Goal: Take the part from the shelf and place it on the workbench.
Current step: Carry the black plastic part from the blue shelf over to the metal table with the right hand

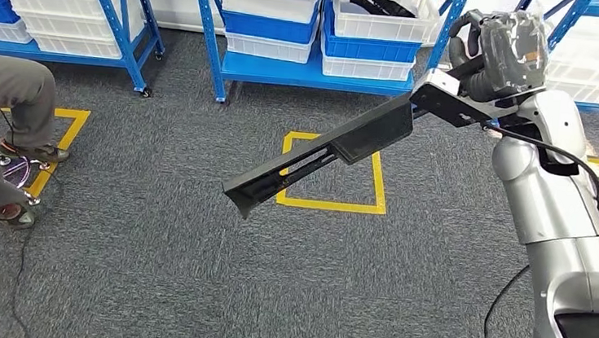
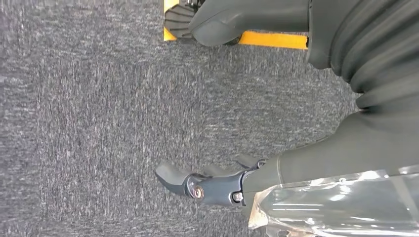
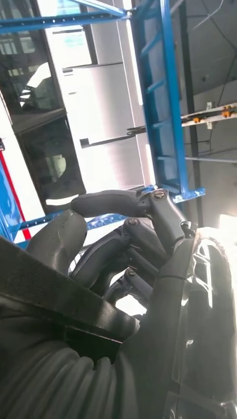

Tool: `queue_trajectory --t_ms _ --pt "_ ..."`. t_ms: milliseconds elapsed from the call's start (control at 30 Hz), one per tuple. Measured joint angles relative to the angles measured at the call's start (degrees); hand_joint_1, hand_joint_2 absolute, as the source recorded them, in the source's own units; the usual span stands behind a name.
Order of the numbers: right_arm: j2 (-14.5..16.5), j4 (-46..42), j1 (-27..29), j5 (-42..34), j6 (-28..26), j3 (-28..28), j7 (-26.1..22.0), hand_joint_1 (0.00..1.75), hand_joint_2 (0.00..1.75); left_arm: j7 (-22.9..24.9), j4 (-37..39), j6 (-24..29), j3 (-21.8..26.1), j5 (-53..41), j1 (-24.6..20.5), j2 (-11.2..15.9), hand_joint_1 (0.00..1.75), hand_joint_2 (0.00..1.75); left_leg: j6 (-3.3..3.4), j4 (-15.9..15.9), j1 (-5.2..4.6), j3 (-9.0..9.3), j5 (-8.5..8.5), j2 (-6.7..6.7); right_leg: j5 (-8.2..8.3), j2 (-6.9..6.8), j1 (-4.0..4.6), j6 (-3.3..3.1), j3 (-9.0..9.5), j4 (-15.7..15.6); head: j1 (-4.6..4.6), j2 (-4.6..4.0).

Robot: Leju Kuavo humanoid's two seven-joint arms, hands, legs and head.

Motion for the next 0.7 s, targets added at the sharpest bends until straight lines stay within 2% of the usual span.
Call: queue_trajectory --t_ms 33,100,133,167,200,233,267,300,333,367,400,433,467,500,533,567,600,633,667,700 --pt "0.0 0.0 0.0 0.0 0.0 0.0 0.0 1.75 1.75 0.0 0.0 0.0 0.0 0.0 0.0 0.0 0.0 1.75 -0.33 2.4 0.15 -0.87 -2.7 -0.07 0.67 -0.06 -0.28 -0.6 -0.45 0.0 -0.06 0.0" --pt "0.1 0.0 0.0 0.0 0.0 0.1 -0.1 1.75 1.75 0.1 0.0 0.0 0.0 0.0 0.0 0.1 0.0 1.75 -0.97 10.1 0.27 -2.86 -8.57 -0.13 1.88 -0.09 -0.16 -1.16 -1.8 0.0 -0.15 0.0" --pt "0.2 0.0 0.0 0.0 0.0 0.1 -0.1 1.75 1.75 0.1 0.0 0.0 0.0 0.0 -0.1 0.1 0.0 1.75 -1.27 13.7 0.38 -3.43 -9.99 -0.13 2.45 -0.08 -0.14 -1.14 -2.52 0.0 -0.16 0.0" --pt "0.3 0.1 0.1 0.0 0.0 0.2 -0.1 1.75 1.75 0.1 0.0 0.0 0.0 0.0 -0.1 0.1 0.0 1.75 -1.5 15.8 0.52 -3.3 -10.12 -0.12 2.96 -0.07 -0.16 -0.99 -3.22 0.1 -0.16 0.0" --pt "0.3 0.1 0.1 0.0 0.0 0.2 -0.1 1.75 1.75 0.1 0.0 0.0 0.0 0.0 -0.1 0.1 0.0 1.75 -1.63 15.9 0.69 -2.2 -9.22 -0.11 3.43 -0.06 -0.2 -0.76 -3.84 0.2 -0.18 0.0" --pt "0.4 0.1 0.1 0.0 0.0 0.2 -0.1 1.75 1.75 0.1 0.0 0.0 0.0 0.0 -0.1 0.2 0.0 1.75 -1.68 13.7 0.86 0.01 -7.91 -0.1 3.82 -0.05 -0.28 -0.44 -4.37 0.2 -0.18 0.0" --pt "0.4 0.1 0.1 0.0 0.0 0.2 -0.1 1.75 1.75 0.0 0.0 0.0 0.0 0.0 -0.1 0.2 0.0 1.75 -1.63 10.1 1.0 3.05 -6.99 -0.13 4.13 -0.05 -0.34 -0.11 -4.79 0.4 -0.19 0.0" --pt "0.4 0.2 0.0 0.0 0.0 0.1 -0.1 1.75 1.75 0.0 0.0 0.0 0.0 0.1 -0.1 0.2 0.0 1.75 -1.5 5.9 1.03 6.15 -6.7 -0.21 4.39 -0.07 -0.29 0.23 -5.17 0.6 -0.18 0.0" --pt "0.5 0.2 0.0 -0.1 0.0 0.1 -0.1 1.75 1.75 0.0 0.0 0.0 0.0 0.1 -0.2 0.3 0.0 1.75 -1.33 2.6 0.96 8.48 -6.86 -0.31 4.69 -0.12 -0.22 0.68 -5.49 0.8 -0.16 0.0" --pt "0.5 0.2 -0.1 -0.1 -0.1 0.1 -0.1 1.75 1.75 0.0 0.0 0.1 0.0 0.1 -0.2 0.3 0.0 1.75 -1.12 0.4 0.82 9.8 -7.25 -0.4 4.99 -0.18 -0.11 1.13 -5.76 0.9 -0.15 0.0" --pt "0.6 0.2 -0.2 -0.1 -0.1 0.0 -0.1 1.75 1.75 0.0 0.0 0.1 0.0 0.1 -0.2 0.3 0.0 1.75 -0.84 -0.4 0.6 10.06 -7.44 -0.46 5.36 -0.23 -0.01 1.64 -6.0 1.0 -0.11 0.0" --pt "0.6 0.2 -0.2 -0.1 -0.1 0.1 -0.1 1.75 1.75 -0.1 0.0 0.1 0.0 0.1 -0.2 0.3 0.0 1.75 -0.34 -0.7 0.5 9.85 -7.24 -0.43 5.68 -0.28 0.12 2.15 -6.28 0.9 -0.09 0.0" --pt "0.6 0.2 -0.2 -0.1 -0.1 0.1 -0.1 1.75 1.75 -0.1 0.0 0.1 0.0 0.1 -0.3 0.3 0.0 1.75 0.3 -1.0 0.41 9.59 -6.83 -0.33 5.5 -0.28 0.1 2.38 -6.7 1.2 -0.1 0.0" --pt "0.6 0.3 -0.2 -0.1 -0.1 0.0 -0.1 1.75 1.75 -0.1 0.0 0.1 0.0 0.1 -0.3 0.2 0.0 1.75 1.1 -1.3 0.38 9.19 -6.25 -0.23 4.56 -0.27 0.09 2.36 -7.44 2.3 -0.04 0.0" --pt "0.6 0.3 -0.2 -0.1 -0.1 0.0 -0.1 1.75 1.75 -0.1 0.0 0.1 0.0 0.1 -0.3 0.2 0.0 1.75 1.82 -1.5 0.39 8.7 -5.62 -0.13 2.91 -0.24 0.07 2.14 -8.5 4.5 0.03 0.0" --pt "0.6 0.4 -0.2 -0.1 -0.1 0.0 -0.1 1.75 1.75 -0.1 0.0 0.1 0.1 0.1 -0.3 0.3 0.0 1.75 2.28 -1.6 0.32 8.0 -5.03 -0.05 0.65 -0.2 -0.05 1.83 -9.88 8.0 0.07 0.0" --pt "0.5 0.4 -0.1 -0.1 -0.1 0.0 -0.1 1.75 1.75 -0.1 0.0 0.1 0.1 0.1 -0.3 0.3 0.0 1.75 2.54 -1.6 0.26 7.22 -4.45 -0.03 -1.53 -0.15 -0.01 1.7 -11.29 12.1 0.15 0.0" --pt "0.5 0.5 0.0 -0.1 -0.1 0.0 -0.1 1.75 1.75 -0.1 0.0 0.1 0.1 0.1 -0.3 0.3 0.0 1.75 2.59 -1.5 0.19 6.45 -3.87 -0.01 -2.97 -0.11 0.01 1.84 -12.28 15.6 0.16 0.0" --pt "0.5 0.6 0.1 -0.1 -0.1 0.0 -0.1 1.75 1.75 -0.1 0.0 0.1 0.1 0.1 -0.3 0.3 0.0 1.75 2.57 -1.5 0.13 5.66 -3.27 0.0 -3.5 -0.09 0.02 2.19 -12.51 17.8 0.16 0.0" --pt "0.5 0.7 0.1 -0.1 -0.1 0.0 -0.1 1.75 1.75 -0.1 0.0 0.1 0.1 0.1 -0.3 0.3 0.0 1.75 2.49 -1.5 0.09 4.92 -2.71 0.01 -3.01 -0.07 0.04 2.68 -11.64 17.8 0.19 0.0"
